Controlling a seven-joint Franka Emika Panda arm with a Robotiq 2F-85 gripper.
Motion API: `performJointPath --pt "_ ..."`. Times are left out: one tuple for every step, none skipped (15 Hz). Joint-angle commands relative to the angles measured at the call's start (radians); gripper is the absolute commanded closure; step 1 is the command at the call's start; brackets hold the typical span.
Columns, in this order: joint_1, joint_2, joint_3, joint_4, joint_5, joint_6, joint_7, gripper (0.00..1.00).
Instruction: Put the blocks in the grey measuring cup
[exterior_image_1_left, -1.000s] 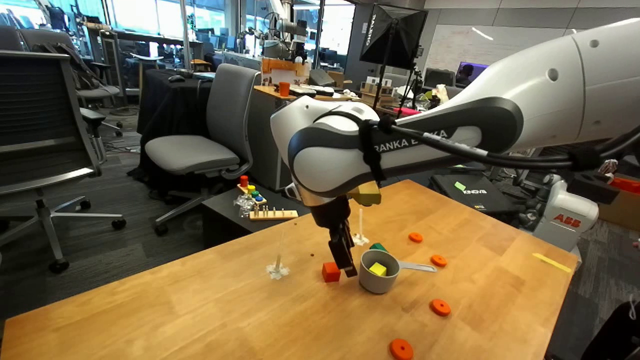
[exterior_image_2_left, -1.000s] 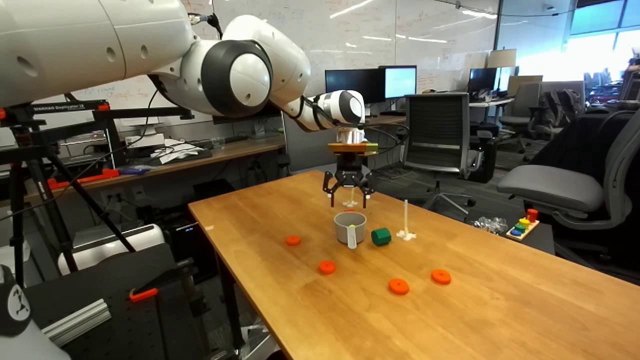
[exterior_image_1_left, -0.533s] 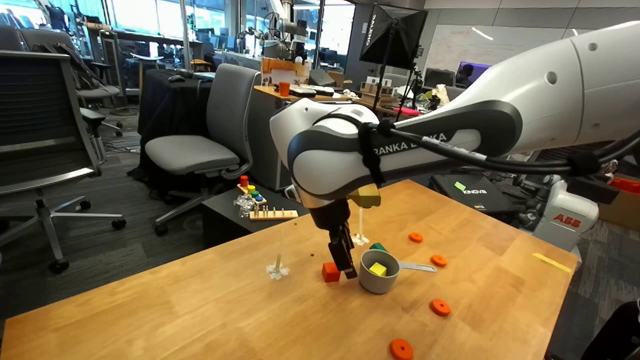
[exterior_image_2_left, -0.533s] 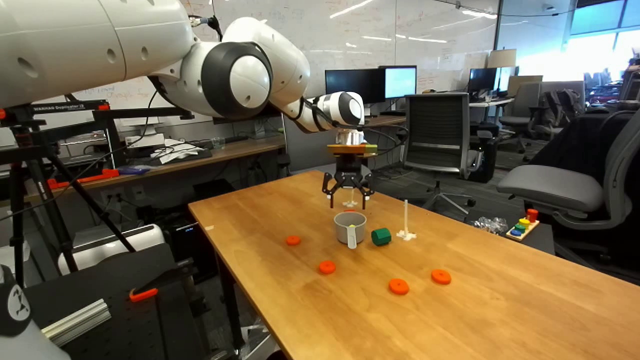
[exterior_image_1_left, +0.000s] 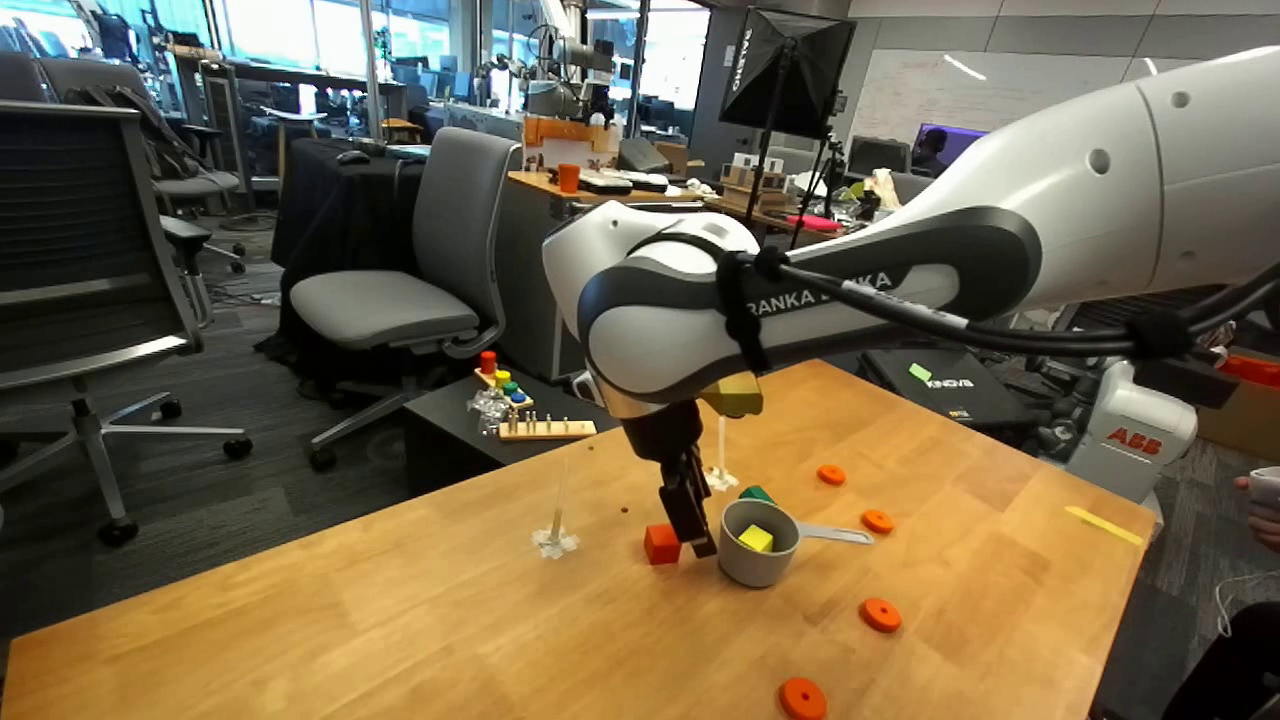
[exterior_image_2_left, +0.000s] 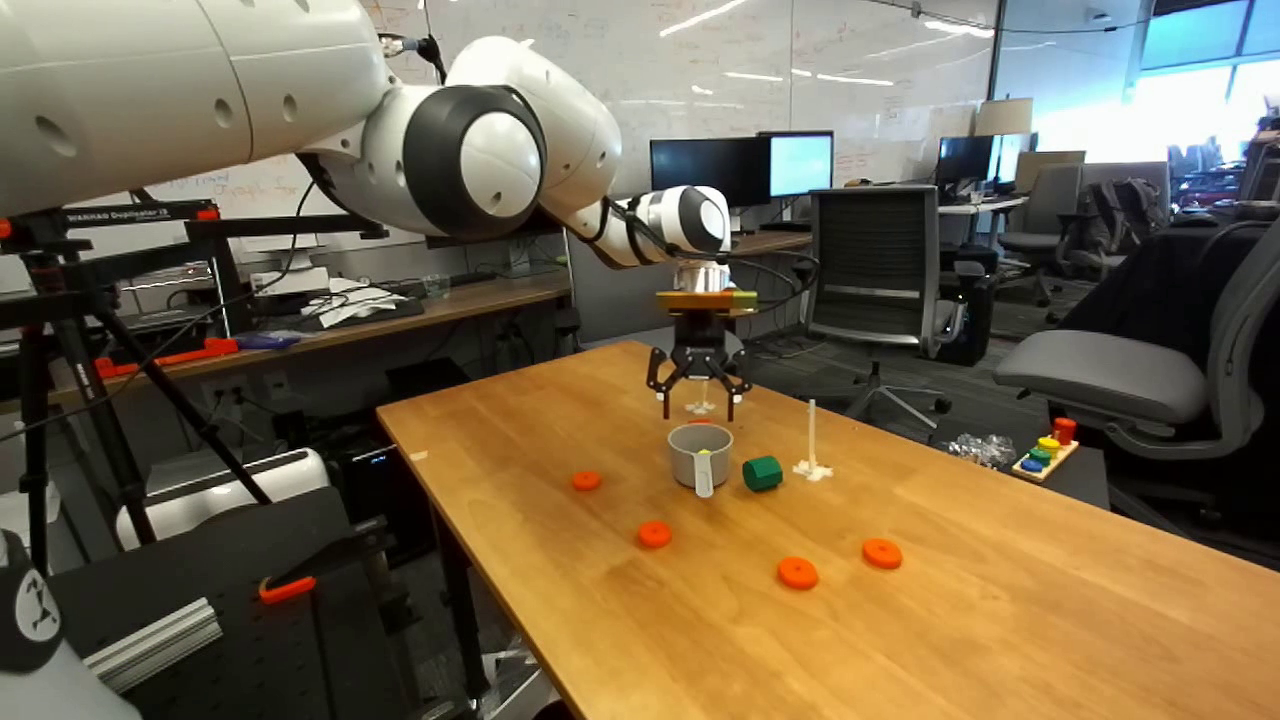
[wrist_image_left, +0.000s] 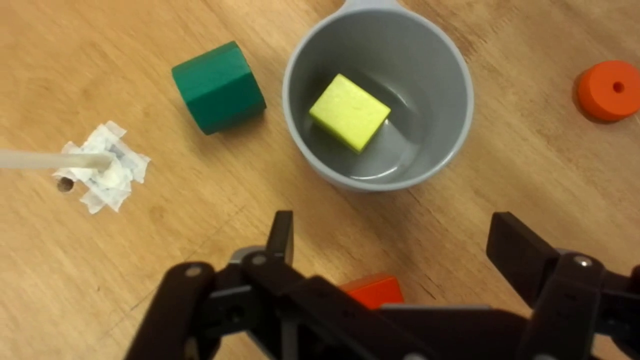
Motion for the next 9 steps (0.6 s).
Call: performJointPath --pt "0.011 0.017 -0.017 0.046 -0.022 -0.002 -0.009 0.00" --pt "0.012 0.021 -0.019 0.051 -0.027 0.001 -0.009 0.00" --pt "0.014 0.025 -0.019 0.057 -0.035 0.005 -0.011 0.00" --pt "0.013 0.029 -0.017 0.062 -0.037 0.012 -0.012 0.00" --pt "0.013 0.035 -0.014 0.069 -0.035 0.029 -0.008 0.00" --pt "0.013 0.038 -0.012 0.073 -0.032 0.043 -0.006 0.00" --pt "0.011 0.044 -0.006 0.078 -0.025 0.064 -0.003 0.00" --pt "0.006 0.049 0.004 0.081 -0.012 0.085 -0.004 0.00" --pt "0.005 0.053 0.009 0.082 -0.007 0.106 -0.002 0.00"
